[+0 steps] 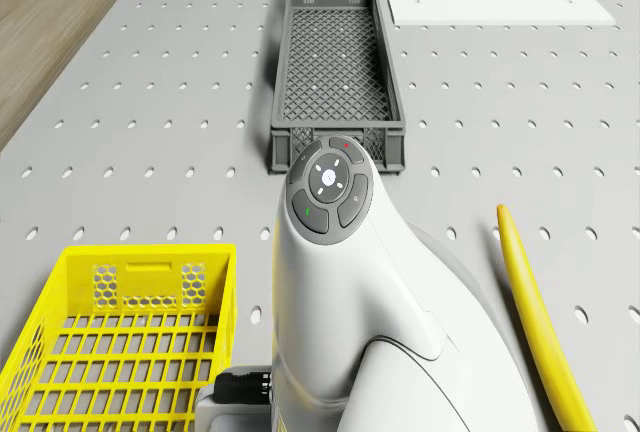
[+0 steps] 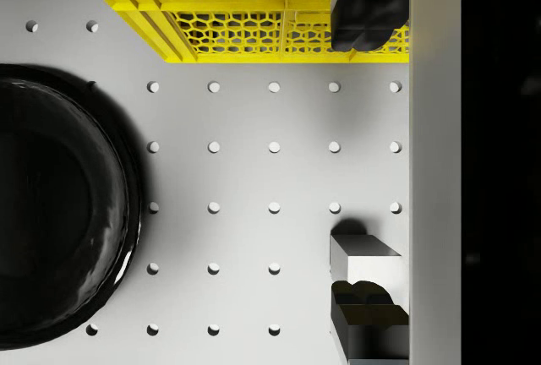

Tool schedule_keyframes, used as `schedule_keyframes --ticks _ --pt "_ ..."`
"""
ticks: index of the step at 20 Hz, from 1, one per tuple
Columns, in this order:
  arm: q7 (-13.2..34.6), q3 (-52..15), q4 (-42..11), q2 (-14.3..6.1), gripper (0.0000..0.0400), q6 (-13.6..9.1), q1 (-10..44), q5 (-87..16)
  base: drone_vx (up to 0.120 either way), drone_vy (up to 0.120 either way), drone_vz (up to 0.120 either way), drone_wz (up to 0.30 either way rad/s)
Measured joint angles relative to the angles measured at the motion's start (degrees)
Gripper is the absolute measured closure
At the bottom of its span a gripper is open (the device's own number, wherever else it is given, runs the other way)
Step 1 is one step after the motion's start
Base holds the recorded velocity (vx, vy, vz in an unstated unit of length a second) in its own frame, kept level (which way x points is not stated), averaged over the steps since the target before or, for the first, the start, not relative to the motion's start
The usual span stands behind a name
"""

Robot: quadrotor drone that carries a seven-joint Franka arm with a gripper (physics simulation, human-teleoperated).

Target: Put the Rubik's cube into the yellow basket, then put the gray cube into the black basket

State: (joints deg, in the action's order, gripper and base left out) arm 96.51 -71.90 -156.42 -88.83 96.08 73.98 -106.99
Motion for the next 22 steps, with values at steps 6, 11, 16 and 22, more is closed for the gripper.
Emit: schedule_keyframes --ticks 6,11,16,22 --pt "0.0 0.0 0.0 0.0 0.0 0.0 0.0 0.0 0.12 -0.12 0.0 0.0" --pt "0.0 0.0 0.0 0.0 0.0 0.0 0.0 0.0 0.04 -0.12 0.0 0.0" --pt "0.0 0.0 0.0 0.0 0.0 0.0 0.0 0.0 0.0 -0.12 0.0 0.0" --pt "0.0 0.0 0.0 0.1 0.0 -0.1 0.0 0.0 0.0 -0.027 -0.113 0.0"
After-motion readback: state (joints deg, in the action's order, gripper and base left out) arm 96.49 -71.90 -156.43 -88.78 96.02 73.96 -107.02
